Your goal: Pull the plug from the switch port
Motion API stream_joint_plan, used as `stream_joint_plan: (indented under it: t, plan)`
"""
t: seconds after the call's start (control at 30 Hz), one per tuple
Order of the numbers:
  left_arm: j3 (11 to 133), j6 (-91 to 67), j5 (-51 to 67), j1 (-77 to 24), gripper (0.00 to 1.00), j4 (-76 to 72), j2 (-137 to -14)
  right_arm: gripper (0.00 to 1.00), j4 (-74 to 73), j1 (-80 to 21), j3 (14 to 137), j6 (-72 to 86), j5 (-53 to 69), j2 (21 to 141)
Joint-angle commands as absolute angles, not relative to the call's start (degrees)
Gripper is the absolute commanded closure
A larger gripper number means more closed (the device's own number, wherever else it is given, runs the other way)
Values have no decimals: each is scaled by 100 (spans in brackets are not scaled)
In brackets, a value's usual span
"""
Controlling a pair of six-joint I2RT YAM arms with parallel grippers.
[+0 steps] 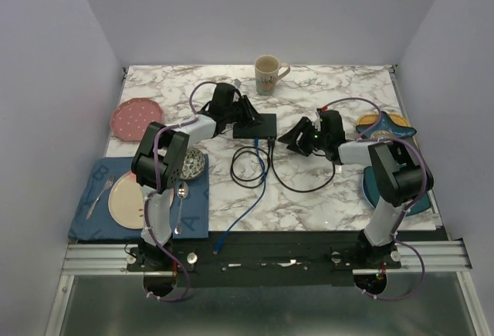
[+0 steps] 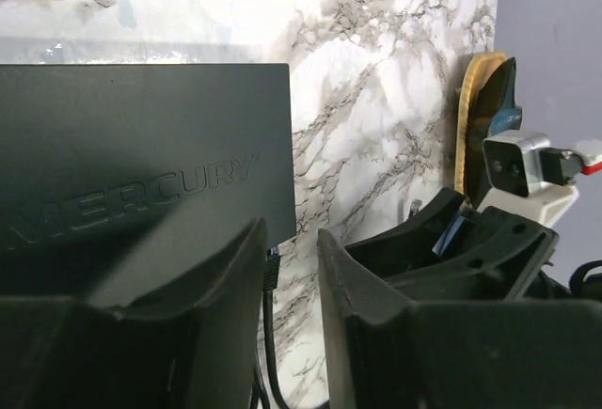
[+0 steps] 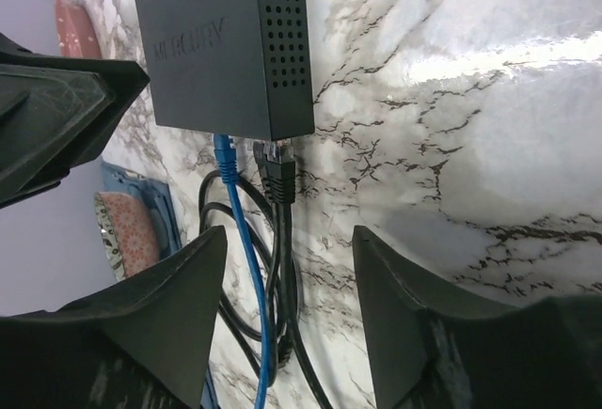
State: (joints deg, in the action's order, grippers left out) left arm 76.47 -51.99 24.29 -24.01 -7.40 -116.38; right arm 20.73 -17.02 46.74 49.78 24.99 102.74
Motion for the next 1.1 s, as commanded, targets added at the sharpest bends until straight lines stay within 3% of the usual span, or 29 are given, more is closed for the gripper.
stream_joint_plan:
  t: [0.0, 0.37, 1.07]
  plan:
    - [7568, -5273, 2549, -2356, 66, -651, -11839, 37, 2689, -1670, 4676, 5326, 2865, 10581]
    - [7392, -5405, 2285, -2294, 77, -264, -12059, 48, 2988, -1670, 4895, 5519, 3041, 11109]
    - [6987, -5414, 2206, -2206, 80, -272, -11962, 53, 3656, -1670, 5115, 6002, 2821, 11698]
